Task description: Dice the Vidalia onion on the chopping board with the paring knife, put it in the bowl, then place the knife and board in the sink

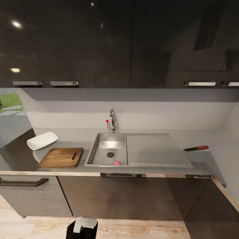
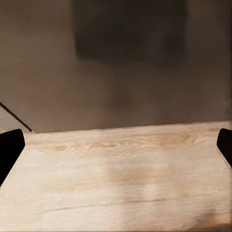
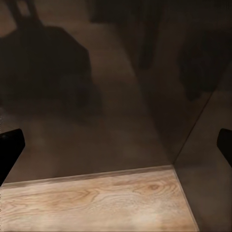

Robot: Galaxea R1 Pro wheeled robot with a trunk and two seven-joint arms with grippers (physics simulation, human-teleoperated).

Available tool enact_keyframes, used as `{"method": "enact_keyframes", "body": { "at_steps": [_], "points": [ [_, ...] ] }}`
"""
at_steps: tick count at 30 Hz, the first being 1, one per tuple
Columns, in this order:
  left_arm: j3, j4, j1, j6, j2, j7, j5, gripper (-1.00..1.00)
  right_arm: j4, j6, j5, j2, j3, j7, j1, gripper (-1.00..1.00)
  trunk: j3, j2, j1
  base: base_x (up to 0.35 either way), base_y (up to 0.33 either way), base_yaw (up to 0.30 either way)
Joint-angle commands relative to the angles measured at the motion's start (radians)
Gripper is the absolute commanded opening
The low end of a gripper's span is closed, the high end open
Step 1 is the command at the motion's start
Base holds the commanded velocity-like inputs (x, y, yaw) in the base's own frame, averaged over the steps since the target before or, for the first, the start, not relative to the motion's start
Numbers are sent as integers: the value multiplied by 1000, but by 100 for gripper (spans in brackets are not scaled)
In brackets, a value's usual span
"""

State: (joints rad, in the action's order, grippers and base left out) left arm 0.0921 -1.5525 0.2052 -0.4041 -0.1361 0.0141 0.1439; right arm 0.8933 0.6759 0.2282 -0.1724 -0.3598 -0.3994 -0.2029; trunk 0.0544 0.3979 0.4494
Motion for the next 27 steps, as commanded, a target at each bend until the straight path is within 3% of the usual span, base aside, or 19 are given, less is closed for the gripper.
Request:
{"method": "enact_keyframes", "body": {
  "at_steps": [1, 3, 6, 9, 12, 17, 18, 20, 23, 25, 27],
  "points": [
    [16, -2, -45, -64, -3, 1, 13, 100, -1, 2, 4, -1, -5, -6, 0, 100, 2, 2, 1, 0, 0, 0],
    [43, -3, -121, -138, -8, 1, 15, 100, -4, 2, 5, -1, -5, -6, 0, 100, 2, 2, 1, 0, 0, 0],
    [62, -3, -214, -184, -13, 0, 16, 100, -5, 2, 4, -1, -5, -6, 0, 100, 2, 2, 1, 0, 0, 0],
    [77, -4, -286, -236, -16, 0, 16, 100, -7, 1, 4, -1, -5, -6, 0, 100, 2, 2, 1, 0, 0, 0],
    [85, -4, -376, -329, -18, 0, 16, 100, -13, 1, 4, -1, -5, -6, 0, 100, 2, 2, 1, 0, 0, 0],
    [89, -3, -626, -521, -19, 3, 8, 100, -17, 1, 4, -1, -5, -6, 0, 100, 2, 2, 1, 0, 0, 0],
    [89, -3, -647, -538, -19, 3, 7, 100, -17, 1, 4, -1, -5, -6, 0, 100, 2, 2, 1, 0, 0, 0],
    [89, -3, -746, -587, -19, 4, -4, 100, -18, 1, 4, -1, -5, -6, 0, 100, 2, 2, 1, 0, 0, 0],
    [89, -2, -800, -603, -19, 4, -32, 100, -18, 1, 4, -1, -5, -6, 0, 100, 2, 2, 1, 0, 0, 0],
    [90, 1, -818, -610, -15, 4, -78, 100, -18, 1, 4, 0, -5, -6, 0, 100, 2, 2, 1, 0, 0, 0],
    [91, 2, -822, -611, -11, 4, -97, 100, -18, 2, 5, 0, -5, -7, 0, 100, 2, 2, 1, 0, 0, 0]
  ]
}}
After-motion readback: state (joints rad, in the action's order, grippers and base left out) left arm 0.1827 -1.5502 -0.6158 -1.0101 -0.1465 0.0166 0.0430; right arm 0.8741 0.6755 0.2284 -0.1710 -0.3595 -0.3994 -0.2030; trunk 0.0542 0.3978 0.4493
